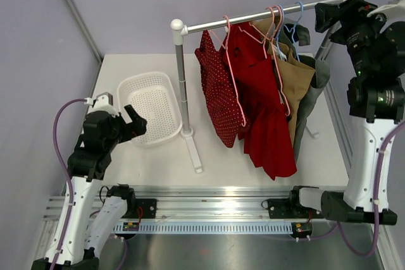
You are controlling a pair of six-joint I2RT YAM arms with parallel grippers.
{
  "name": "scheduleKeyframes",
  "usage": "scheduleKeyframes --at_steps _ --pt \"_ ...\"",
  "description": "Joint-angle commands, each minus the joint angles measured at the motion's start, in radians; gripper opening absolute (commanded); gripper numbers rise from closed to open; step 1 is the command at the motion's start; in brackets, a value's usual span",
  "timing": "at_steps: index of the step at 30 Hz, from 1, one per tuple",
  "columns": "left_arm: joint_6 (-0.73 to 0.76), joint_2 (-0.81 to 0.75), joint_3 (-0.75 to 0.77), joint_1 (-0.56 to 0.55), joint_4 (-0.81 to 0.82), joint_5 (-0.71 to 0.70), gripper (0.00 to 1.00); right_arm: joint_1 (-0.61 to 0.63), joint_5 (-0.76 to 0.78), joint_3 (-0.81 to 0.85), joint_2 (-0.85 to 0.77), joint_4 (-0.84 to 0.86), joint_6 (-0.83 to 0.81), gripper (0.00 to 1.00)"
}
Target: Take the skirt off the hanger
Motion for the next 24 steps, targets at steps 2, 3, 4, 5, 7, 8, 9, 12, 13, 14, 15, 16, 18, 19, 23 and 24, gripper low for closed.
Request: scheduleKeyframes --at_steps 2,3,4,5,7,8,9,12,13,14,15,16,18,19,23,24 --pt "0.000 0.027 -0.003 -0.004 0.018 -0.025 0.99 0.001 -0.013 -0.008 0.024 -0.049 0.041 0.80" --pt "0.000 0.029 -0.003 -0.004 0.020 -0.022 0.99 0.001 -0.018 -0.056 0.021 -0.046 0.043 0.79" --pt "0.000 0.025 -0.004 -0.004 0.021 -0.020 0.99 0.001 -0.022 -0.086 0.004 -0.040 0.048 0.78" --pt "0.000 0.022 -0.004 -0.004 0.023 -0.017 0.99 0.001 -0.027 -0.116 -0.008 -0.033 0.049 0.78" --pt "0.002 0.022 -0.004 -0.004 0.026 -0.011 0.99 0.001 -0.035 -0.205 -0.033 0.001 0.049 0.77" --pt "0.002 0.024 -0.007 -0.004 0.026 -0.009 0.99 0.003 -0.038 -0.224 -0.034 0.009 0.048 0.77" --pt "0.003 0.027 -0.007 -0.004 0.027 -0.006 0.99 0.001 -0.044 -0.238 -0.033 -0.003 0.045 0.76" --pt "0.003 0.036 -0.006 -0.004 0.027 -0.002 0.99 0.001 -0.087 -0.255 -0.014 -0.023 0.046 0.77" --pt "0.003 0.039 -0.006 -0.004 0.026 -0.003 0.99 0.003 -0.105 -0.264 -0.011 -0.017 0.048 0.76" --pt "0.003 0.041 -0.006 -0.004 0.026 -0.003 0.99 0.001 -0.108 -0.271 -0.010 -0.014 0.054 0.77" --pt "0.003 0.041 -0.006 -0.004 0.026 -0.003 0.99 0.001 -0.111 -0.281 -0.008 -0.007 0.055 0.77" --pt "0.003 0.041 -0.006 -0.004 0.026 -0.003 0.99 0.001 -0.117 -0.281 -0.007 -0.005 0.057 0.77" --pt "0.002 0.039 -0.006 -0.004 0.026 -0.005 0.99 0.001 -0.131 -0.284 -0.005 0.003 0.060 0.77" --pt "0.002 0.041 -0.007 -0.004 0.026 -0.006 0.99 0.001 -0.144 -0.288 -0.010 0.010 0.063 0.77" --pt "0.002 0.041 -0.007 -0.004 0.027 -0.006 0.99 0.001 -0.183 -0.310 -0.025 0.044 0.075 0.78" --pt "0.002 0.042 -0.007 -0.004 0.026 -0.006 0.99 0.001 -0.193 -0.321 -0.027 0.059 0.078 0.78"
